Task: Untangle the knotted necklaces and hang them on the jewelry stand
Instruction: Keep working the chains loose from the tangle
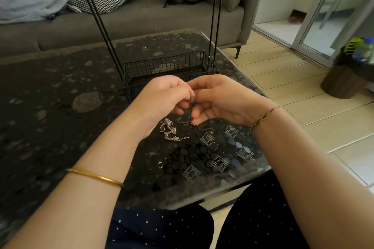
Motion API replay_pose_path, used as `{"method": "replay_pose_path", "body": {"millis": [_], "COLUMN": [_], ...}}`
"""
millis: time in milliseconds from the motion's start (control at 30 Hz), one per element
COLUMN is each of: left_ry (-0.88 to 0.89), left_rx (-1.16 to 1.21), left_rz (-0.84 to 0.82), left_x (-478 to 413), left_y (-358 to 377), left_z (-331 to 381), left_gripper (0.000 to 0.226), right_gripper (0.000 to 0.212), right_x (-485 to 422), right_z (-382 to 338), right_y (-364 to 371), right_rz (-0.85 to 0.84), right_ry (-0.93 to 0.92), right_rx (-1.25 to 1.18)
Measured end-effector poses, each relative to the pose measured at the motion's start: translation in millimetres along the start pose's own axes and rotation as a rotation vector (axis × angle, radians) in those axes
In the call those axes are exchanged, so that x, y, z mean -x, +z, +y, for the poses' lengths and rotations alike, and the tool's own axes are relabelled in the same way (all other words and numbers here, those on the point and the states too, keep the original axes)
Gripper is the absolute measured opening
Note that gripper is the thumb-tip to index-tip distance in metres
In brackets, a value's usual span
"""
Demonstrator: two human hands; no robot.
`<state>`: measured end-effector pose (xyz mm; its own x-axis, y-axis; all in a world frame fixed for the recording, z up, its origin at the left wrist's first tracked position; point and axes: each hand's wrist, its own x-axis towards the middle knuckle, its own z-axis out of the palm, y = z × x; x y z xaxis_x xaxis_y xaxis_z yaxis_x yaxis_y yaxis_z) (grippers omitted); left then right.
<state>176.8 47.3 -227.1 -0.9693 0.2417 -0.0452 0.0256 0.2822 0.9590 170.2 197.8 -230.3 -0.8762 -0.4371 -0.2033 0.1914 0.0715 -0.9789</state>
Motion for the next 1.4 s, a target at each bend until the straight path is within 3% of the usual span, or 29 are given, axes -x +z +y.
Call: {"method": "replay_pose_path", "body": {"millis": [100,233,500,900,1400], "left_ry": [-0.037,-0.091,-0.142,0.023,-0.021], "left_rx": [0.021,0.001,-0.04,-0.335,-0.213], "left_rz": [0.008,0.048,0.095,0.16,0.12], "left_x": [0.8,-1.2,-1.6,-2.2,-1.9], "left_y": [-0.1,-1.3,-3.1,-2.7,-2.9], "left_z": [1.8,0.9,-2.9,-7.1,-4.7], "left_gripper": [0.025,0.02,0.018,0.016,0.018], "right_gripper": [0.017,0.003,0.013,0.007,0.009], "right_x": [-0.7,0.1,-1.5,2.8,5.3], "right_z": [1.8,3.6,2.0,1.1,-0.3], "right_y": [-1.7,-2.7,-5.5,-6.6,-7.3], "right_rz": [0.017,0.179,0.397,0.398,0.385], "right_ry": [-0.007,-0.05,-0.11,-0.153,-0.133], "right_rx": [0.042,0.184,0.317,0.419,0.378]}}
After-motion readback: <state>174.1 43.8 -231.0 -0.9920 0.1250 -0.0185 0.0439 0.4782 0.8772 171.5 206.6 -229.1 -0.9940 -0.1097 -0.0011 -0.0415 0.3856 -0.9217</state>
